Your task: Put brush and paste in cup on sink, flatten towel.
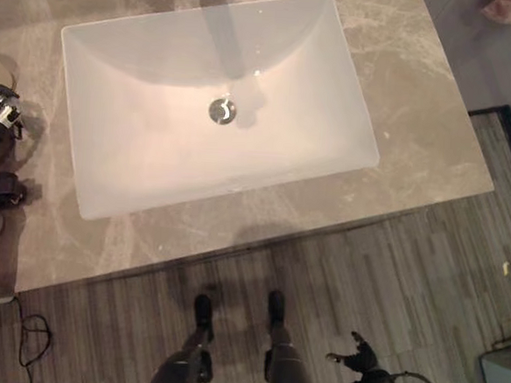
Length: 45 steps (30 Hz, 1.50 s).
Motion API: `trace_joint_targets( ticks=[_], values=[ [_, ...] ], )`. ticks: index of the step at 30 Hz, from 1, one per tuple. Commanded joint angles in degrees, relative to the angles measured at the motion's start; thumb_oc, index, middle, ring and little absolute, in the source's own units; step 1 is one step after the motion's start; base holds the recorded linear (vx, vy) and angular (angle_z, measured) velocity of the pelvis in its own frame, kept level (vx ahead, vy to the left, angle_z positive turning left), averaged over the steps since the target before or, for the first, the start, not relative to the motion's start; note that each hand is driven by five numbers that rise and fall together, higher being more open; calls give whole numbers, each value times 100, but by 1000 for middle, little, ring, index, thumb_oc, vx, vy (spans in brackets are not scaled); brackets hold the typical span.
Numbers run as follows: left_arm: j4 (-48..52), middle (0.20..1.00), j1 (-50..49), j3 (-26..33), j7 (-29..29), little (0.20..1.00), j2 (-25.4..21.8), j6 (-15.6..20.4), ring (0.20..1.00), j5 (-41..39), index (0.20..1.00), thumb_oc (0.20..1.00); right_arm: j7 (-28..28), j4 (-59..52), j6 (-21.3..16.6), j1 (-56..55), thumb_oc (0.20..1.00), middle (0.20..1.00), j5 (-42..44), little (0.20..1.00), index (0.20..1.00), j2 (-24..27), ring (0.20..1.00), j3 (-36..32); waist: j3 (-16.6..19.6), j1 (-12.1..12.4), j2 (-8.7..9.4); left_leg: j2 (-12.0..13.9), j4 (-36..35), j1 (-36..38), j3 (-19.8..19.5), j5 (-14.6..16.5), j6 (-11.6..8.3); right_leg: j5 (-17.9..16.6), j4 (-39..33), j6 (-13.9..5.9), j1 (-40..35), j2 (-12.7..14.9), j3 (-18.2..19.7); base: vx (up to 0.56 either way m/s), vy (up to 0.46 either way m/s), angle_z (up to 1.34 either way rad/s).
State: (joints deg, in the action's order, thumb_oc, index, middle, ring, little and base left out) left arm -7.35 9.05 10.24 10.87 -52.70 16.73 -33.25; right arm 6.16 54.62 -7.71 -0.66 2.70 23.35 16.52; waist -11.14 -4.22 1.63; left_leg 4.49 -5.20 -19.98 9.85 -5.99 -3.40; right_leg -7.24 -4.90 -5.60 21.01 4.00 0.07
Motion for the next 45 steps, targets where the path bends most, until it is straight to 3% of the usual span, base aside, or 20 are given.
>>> trace_joint_targets(
  ticks=[1,9,16,31,39,45],
  values=[
    [-320,200,60,131,-38,200,-32,116,200,79,200,200,37,60,-25,-55,1000,1000,140,1000,1000,110,1000,-93,-2,38,-67,-73,20,200,-274,77,-135,86,-11,-480,-334,382,-175,-1,11,6],
    [-876,200,204,304,7,200,-285,199,200,-29,200,200,18,10,-67,-42,1000,1000,153,1000,1000,183,1000,-107,7,42,-88,-64,20,118,-305,38,-153,67,-11,-477,-291,389,-225,-5,0,4],
    [-1438,200,1057,-139,89,200,-724,260,200,-136,200,200,14,60,-77,-43,1000,1000,178,1000,1000,164,1000,16,-19,-36,-91,-71,20,69,-297,33,-157,36,-11,-497,-224,386,-192,-5,5,2],
    [-2440,200,2474,-1104,312,200,-876,191,200,-121,200,200,17,180,-80,-65,1000,1000,306,1000,1000,163,1000,109,2,-225,-13,-53,20,66,-221,29,-165,-10,-11,-525,-169,389,-104,0,0,0],
    [-1805,200,1530,-500,272,200,-703,240,200,-38,200,200,30,173,-92,-117,1000,1000,281,1000,1000,127,1000,47,15,-148,20,-58,20,96,-223,44,-153,12,-11,-510,-197,389,-101,0,0,0],
    [-2046,200,1396,-252,332,200,-857,190,200,14,200,200,24,175,-93,-110,1000,1000,260,1000,1000,177,1000,-11,13,-112,16,-45,20,62,-239,30,-156,22,-11,-501,-180,374,-139,0,0,0]
  ],
)
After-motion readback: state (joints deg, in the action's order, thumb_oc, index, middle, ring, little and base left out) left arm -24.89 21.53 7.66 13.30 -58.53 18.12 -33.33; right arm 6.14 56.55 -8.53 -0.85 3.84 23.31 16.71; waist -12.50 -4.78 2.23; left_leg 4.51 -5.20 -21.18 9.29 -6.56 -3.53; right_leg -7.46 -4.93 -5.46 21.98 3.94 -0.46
